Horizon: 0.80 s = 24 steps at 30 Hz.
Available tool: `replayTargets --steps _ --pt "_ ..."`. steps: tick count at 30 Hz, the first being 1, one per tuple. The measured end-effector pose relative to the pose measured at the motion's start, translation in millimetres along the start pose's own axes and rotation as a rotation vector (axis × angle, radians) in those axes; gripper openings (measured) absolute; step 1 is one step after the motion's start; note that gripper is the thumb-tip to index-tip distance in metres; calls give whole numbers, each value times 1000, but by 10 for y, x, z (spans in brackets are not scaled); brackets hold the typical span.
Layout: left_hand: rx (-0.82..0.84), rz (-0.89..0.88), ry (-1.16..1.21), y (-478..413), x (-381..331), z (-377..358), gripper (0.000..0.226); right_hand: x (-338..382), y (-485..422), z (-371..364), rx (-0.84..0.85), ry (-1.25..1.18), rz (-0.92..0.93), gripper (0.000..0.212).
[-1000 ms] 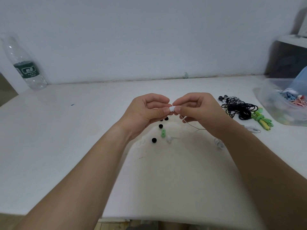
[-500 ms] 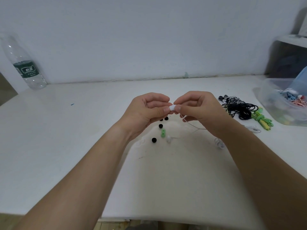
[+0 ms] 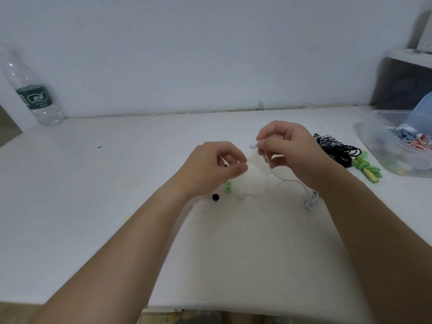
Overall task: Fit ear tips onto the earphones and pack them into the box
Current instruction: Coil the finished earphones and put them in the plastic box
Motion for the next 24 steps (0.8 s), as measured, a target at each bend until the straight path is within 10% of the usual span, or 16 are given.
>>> replayTargets --steps 16,24 --pt "167 -117 -384 98 -37 -240 14 -241 -75 52 -20 795 125 14" --pt "-185 -18 -11 4 -21 43 22 -30 56 -202 123 415 186 15"
Point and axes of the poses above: each hand's wrist, its own y-axis away from the middle knuckle, its own z-axis out of the back of the hand, x = y × z, the point moved 7 cm from there along -y, towards the middle knuckle, and after that the axes turned 12 degrees about -x, right-handed, at the moved point
